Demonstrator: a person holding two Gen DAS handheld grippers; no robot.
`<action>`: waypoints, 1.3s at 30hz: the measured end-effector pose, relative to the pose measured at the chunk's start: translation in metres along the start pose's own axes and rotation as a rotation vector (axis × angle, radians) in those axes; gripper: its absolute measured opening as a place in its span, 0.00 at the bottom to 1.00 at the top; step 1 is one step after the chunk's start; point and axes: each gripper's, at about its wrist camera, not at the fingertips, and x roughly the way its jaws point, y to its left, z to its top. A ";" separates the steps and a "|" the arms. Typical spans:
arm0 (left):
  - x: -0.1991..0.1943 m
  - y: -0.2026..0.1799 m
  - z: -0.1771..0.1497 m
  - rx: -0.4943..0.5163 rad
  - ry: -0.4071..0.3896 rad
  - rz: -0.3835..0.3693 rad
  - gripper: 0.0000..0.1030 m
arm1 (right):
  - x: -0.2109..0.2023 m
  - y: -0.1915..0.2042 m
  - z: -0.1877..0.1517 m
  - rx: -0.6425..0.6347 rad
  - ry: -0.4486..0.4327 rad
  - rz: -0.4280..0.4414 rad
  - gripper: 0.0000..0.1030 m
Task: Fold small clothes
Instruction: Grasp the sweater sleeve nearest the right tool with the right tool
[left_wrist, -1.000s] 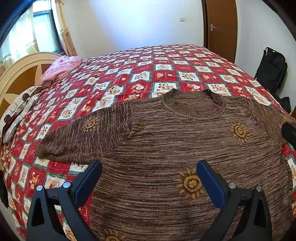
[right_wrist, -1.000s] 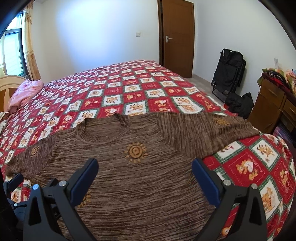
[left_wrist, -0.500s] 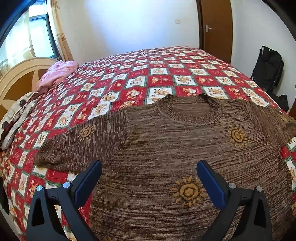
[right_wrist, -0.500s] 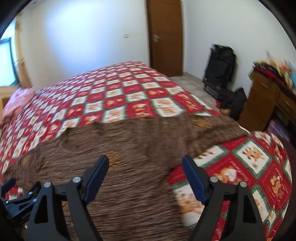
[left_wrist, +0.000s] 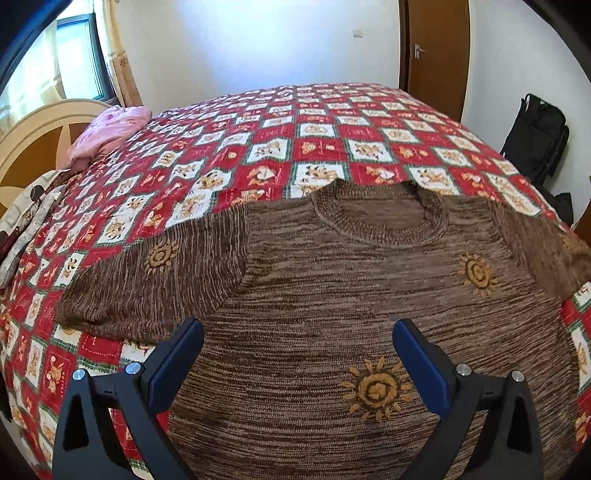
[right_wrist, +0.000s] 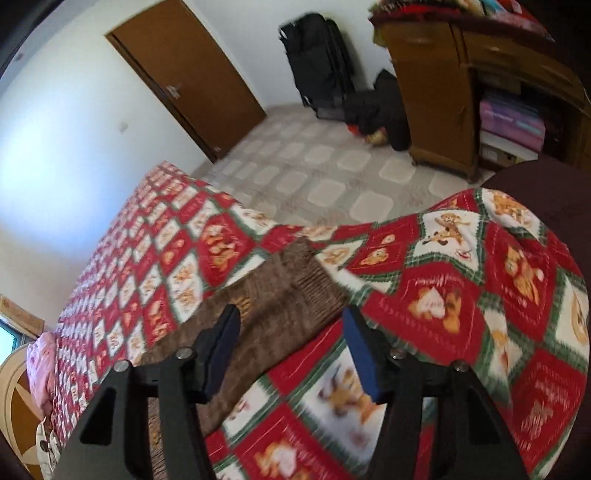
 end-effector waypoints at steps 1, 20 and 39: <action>0.001 -0.001 -0.001 0.002 0.005 0.001 0.99 | 0.008 -0.002 0.003 0.010 0.010 -0.039 0.59; 0.016 0.005 0.000 -0.013 0.049 0.027 0.99 | 0.070 0.011 0.008 -0.142 0.083 -0.168 0.10; -0.009 0.079 0.001 -0.156 -0.023 0.099 0.99 | 0.007 0.282 -0.194 -0.824 0.124 0.317 0.10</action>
